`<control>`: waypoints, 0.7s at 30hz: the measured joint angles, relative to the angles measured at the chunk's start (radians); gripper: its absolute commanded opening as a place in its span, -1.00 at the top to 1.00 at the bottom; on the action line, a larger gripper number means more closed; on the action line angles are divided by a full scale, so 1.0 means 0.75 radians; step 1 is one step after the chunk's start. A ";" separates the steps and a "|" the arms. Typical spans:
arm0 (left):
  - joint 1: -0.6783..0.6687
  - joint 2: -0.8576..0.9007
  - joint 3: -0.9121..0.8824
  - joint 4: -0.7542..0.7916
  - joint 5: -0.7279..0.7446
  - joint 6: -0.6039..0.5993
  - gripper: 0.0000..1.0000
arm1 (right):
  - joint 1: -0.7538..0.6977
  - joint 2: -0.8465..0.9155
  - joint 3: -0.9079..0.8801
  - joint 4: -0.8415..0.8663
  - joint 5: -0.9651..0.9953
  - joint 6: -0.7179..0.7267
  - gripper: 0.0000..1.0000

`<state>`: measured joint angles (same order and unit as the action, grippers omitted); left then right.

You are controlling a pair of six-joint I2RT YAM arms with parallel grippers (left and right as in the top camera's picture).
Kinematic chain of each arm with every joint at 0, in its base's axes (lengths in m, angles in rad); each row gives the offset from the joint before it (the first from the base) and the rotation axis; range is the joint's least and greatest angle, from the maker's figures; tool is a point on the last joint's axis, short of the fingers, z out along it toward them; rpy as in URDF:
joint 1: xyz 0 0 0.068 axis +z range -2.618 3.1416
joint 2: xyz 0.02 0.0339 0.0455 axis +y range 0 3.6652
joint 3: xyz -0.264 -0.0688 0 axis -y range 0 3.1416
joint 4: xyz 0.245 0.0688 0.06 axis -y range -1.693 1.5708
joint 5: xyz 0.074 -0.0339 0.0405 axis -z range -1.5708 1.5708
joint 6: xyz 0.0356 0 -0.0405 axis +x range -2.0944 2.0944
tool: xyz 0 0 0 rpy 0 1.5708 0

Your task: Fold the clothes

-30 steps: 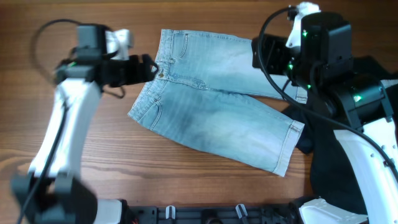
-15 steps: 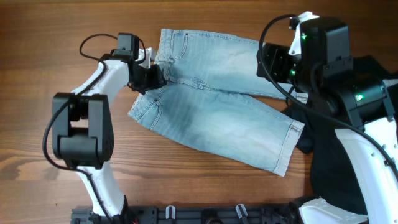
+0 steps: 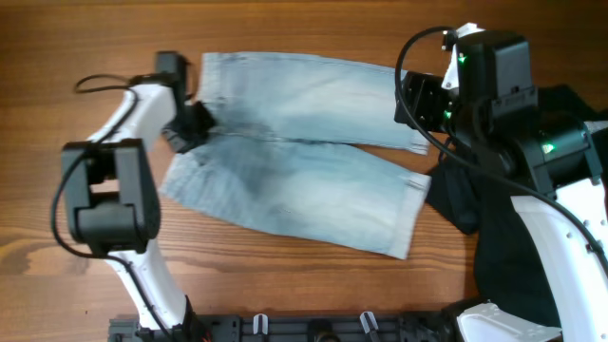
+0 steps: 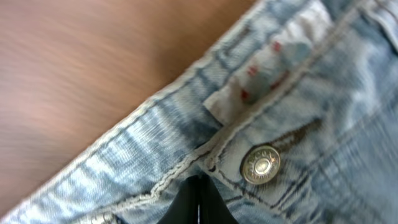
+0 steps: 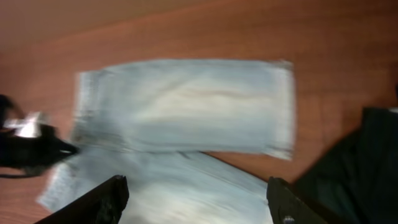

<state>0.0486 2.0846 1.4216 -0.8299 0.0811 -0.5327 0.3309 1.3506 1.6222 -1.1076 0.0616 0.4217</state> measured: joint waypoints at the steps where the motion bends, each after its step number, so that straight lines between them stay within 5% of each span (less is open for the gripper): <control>1: 0.058 -0.001 0.001 -0.019 -0.019 -0.019 0.92 | 0.000 0.012 0.000 -0.029 0.010 0.000 -0.56; 5: 0.340 -0.002 -0.001 -0.056 0.015 -0.041 0.92 | -0.001 0.115 0.000 -0.112 0.030 0.000 -0.58; 9: 0.539 -0.003 -0.018 -0.054 0.213 0.036 0.82 | -0.002 0.292 0.000 -0.165 0.007 -0.006 -0.39; 21: 0.509 -0.421 -0.081 -0.284 0.307 0.351 0.54 | -0.004 1.015 0.000 -0.161 -0.361 -0.292 -0.31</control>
<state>0.4305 1.7691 1.3609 -1.0428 0.3115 -0.2695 0.3283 2.1120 1.6222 -1.2282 -0.2092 0.2024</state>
